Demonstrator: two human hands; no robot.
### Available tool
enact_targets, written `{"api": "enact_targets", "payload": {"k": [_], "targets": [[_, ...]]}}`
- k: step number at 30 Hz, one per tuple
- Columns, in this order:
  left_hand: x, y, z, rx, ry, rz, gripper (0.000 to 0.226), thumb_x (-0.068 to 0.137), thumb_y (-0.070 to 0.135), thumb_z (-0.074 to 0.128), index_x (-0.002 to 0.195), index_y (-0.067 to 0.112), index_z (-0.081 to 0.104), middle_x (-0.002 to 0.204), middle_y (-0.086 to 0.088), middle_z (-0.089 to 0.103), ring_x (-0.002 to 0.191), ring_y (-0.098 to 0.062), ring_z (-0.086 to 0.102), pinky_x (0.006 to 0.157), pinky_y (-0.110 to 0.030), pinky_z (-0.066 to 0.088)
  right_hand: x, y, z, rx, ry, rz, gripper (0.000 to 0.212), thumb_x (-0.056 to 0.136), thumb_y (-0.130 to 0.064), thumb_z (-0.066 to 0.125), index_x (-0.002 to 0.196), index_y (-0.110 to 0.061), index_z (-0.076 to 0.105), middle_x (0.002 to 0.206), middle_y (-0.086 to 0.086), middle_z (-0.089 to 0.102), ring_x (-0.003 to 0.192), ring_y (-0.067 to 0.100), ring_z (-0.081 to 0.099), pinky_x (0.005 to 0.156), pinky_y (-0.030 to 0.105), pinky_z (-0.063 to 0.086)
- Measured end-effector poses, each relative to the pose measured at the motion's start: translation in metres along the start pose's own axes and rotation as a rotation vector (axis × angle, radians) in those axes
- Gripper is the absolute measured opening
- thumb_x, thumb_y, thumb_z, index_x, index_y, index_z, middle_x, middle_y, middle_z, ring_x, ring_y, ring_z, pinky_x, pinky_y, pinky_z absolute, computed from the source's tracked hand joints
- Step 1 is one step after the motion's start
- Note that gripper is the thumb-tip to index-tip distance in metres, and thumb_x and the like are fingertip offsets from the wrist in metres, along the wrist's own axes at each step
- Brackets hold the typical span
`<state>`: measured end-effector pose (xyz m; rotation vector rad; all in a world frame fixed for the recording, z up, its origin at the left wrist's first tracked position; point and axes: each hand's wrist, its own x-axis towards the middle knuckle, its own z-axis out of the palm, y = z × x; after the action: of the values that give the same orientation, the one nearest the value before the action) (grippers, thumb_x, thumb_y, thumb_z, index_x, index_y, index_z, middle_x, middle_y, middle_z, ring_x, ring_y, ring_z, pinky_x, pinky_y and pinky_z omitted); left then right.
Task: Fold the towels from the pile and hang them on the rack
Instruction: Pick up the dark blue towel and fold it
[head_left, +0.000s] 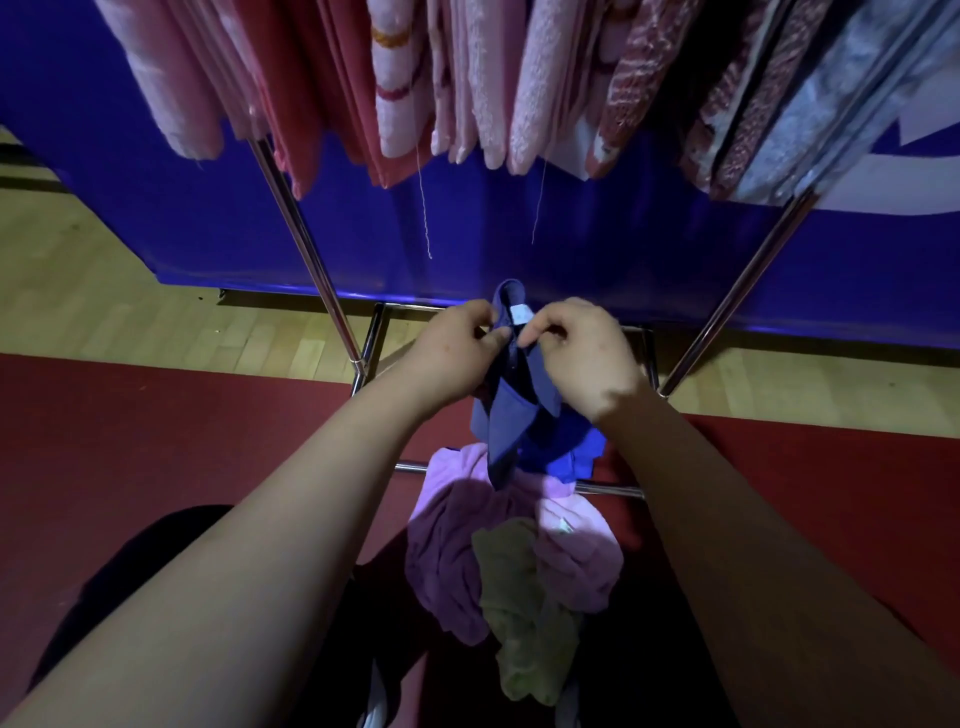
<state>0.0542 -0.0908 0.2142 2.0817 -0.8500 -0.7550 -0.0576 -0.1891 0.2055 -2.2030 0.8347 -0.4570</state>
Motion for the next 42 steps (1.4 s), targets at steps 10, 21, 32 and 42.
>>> {"api": "enact_targets", "payload": {"k": [10,21,32,42], "targets": [[0.004,-0.002,-0.001,-0.301,0.117,-0.297,0.005,0.082,0.012,0.054,0.081,0.009,0.051,0.082,-0.018,0.059,0.071,-0.032,0.066,0.062,-0.044,0.06,-0.006,-0.008,0.012,-0.014,-0.258,-0.001,0.011,0.084,-0.019,0.069,0.074,-0.017,0.066,0.087,-0.003,0.052,0.076,0.012,0.052,0.067,0.021,0.034],[-0.004,0.002,-0.003,-0.482,0.021,-0.45,0.03,0.093,0.002,0.041,0.114,0.017,0.026,0.093,-0.037,0.061,0.063,-0.044,0.066,0.06,-0.059,0.058,-0.007,0.0,0.011,-0.28,-0.322,-0.087,0.008,0.08,-0.003,0.069,0.088,-0.002,0.07,0.1,0.01,0.06,0.09,0.026,0.058,0.081,0.034,0.046],[0.01,-0.016,-0.013,0.426,0.065,-0.1,0.018,0.081,0.014,0.059,0.085,0.0,0.07,0.076,-0.018,0.065,0.068,-0.034,0.061,0.053,-0.033,0.049,0.003,0.011,-0.006,-0.332,-0.262,-0.053,0.019,0.078,0.003,0.056,0.085,-0.005,0.072,0.091,0.009,0.067,0.087,0.027,0.061,0.079,0.038,0.05],[0.006,-0.016,-0.019,0.384,0.081,-0.031,0.016,0.078,0.0,0.058,0.082,0.015,0.058,0.084,-0.006,0.061,0.084,-0.03,0.06,0.063,-0.026,0.037,0.001,0.023,-0.011,-0.307,-0.242,0.152,0.015,0.073,-0.017,0.083,0.073,-0.016,0.067,0.063,-0.009,0.058,0.07,0.018,0.06,0.067,0.027,0.047]]}}
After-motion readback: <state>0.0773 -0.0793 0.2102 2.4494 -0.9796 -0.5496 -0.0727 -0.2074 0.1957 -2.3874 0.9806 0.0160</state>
